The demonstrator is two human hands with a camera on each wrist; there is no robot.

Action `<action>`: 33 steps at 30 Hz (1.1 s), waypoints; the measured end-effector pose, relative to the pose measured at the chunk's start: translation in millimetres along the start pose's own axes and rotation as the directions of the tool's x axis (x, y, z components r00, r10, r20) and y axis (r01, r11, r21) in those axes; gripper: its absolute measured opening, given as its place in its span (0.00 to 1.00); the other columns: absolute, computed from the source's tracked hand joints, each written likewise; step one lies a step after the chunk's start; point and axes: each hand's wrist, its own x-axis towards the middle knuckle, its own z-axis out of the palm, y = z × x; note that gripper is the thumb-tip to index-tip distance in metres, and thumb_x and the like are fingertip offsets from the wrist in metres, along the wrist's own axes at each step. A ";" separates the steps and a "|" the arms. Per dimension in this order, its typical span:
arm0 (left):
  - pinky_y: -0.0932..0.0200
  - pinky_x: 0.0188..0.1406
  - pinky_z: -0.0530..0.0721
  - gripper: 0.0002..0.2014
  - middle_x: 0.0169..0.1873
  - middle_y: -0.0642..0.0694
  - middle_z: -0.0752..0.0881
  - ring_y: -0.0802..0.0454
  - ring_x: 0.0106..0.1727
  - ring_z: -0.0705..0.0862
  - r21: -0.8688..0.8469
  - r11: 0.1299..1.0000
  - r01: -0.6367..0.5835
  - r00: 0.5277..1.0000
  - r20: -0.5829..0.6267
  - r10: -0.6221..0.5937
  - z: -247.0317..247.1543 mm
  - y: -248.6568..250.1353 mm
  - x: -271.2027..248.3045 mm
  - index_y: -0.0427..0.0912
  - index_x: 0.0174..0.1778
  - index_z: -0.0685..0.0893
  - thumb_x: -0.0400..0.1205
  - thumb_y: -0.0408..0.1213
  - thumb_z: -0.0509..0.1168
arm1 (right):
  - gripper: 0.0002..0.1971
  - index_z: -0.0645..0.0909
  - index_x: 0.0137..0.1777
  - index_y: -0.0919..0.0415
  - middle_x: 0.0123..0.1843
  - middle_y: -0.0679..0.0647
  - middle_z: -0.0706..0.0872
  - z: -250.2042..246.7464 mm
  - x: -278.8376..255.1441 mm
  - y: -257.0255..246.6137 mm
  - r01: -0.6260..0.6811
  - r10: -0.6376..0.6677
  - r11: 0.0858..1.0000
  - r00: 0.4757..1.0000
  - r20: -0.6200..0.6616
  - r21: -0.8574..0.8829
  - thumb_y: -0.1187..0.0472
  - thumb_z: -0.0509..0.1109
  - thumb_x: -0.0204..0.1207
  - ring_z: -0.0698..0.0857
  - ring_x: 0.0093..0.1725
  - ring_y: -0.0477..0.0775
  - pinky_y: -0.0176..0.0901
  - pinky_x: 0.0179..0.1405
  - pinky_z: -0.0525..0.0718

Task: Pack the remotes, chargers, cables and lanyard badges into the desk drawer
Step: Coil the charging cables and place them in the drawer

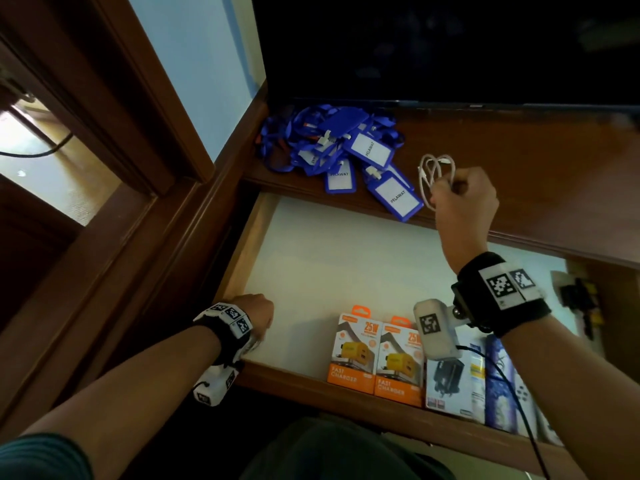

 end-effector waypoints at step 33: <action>0.65 0.48 0.76 0.06 0.48 0.47 0.81 0.54 0.49 0.80 -0.369 0.501 -0.783 0.573 -0.742 0.349 -204.4 240.4 -91.9 0.46 0.46 0.80 0.82 0.30 0.64 | 0.08 0.72 0.31 0.62 0.24 0.49 0.69 -192.2 -21.4 54.6 0.013 -0.206 0.787 0.948 0.242 0.617 0.70 0.63 0.71 0.62 0.24 0.46 0.33 0.23 0.61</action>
